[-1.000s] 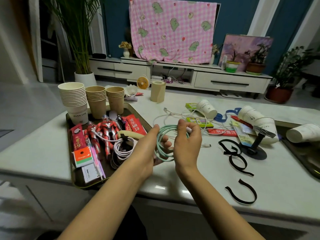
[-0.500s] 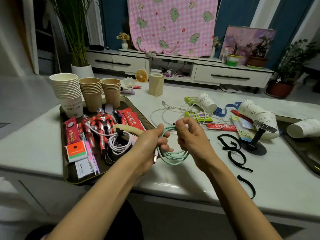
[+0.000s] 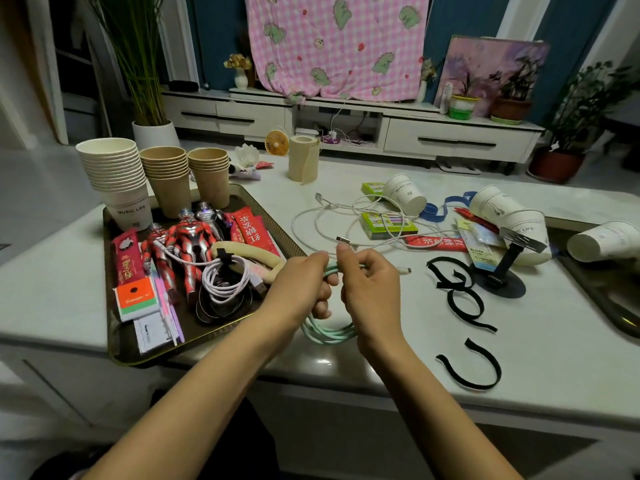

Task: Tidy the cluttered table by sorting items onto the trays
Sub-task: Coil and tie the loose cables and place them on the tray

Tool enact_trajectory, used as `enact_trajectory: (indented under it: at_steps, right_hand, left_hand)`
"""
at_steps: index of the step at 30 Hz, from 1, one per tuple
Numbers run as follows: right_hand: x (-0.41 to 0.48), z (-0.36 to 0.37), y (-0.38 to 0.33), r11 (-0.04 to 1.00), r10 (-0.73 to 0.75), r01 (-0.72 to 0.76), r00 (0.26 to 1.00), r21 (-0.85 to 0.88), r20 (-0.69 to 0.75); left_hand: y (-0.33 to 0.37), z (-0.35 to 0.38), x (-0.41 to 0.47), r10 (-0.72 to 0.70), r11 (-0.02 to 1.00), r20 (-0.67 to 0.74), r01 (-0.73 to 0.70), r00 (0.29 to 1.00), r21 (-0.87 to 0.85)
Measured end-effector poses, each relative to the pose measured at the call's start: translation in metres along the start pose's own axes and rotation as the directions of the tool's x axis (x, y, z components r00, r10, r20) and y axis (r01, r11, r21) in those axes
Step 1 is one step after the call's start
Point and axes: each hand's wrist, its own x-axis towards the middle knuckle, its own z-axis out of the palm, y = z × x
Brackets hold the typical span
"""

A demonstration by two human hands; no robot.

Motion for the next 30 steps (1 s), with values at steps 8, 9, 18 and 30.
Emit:
enact_trajectory:
  at_steps: [8, 9, 18, 30]
  right_hand:
    - [0.009, -0.027, -0.008, 1.000, 0.002, -0.010, 0.943, 0.020, 0.333]
    - [0.009, -0.028, -0.009, 1.000, -0.010, 0.005, 0.928, 0.015, 0.373]
    - [-0.010, -0.016, 0.006, 0.998, -0.050, 0.039, 0.979, 0.057, 0.200]
    - [0.008, -0.035, 0.007, 0.998, 0.045, -0.051, 0.984, 0.030, 0.171]
  left_hand:
    - [0.009, -0.010, -0.007, -0.216, 0.954, 0.299, 0.267, 0.929, -0.140]
    - [0.008, -0.009, -0.007, -0.217, 0.955, 0.289, 0.264, 0.933, -0.135]
    - [-0.003, 0.004, -0.011, -0.087, 0.995, 0.143, 0.093, 0.986, -0.032]
    - [-0.011, 0.009, -0.007, -0.001, 0.998, 0.226, 0.016, 0.974, -0.063]
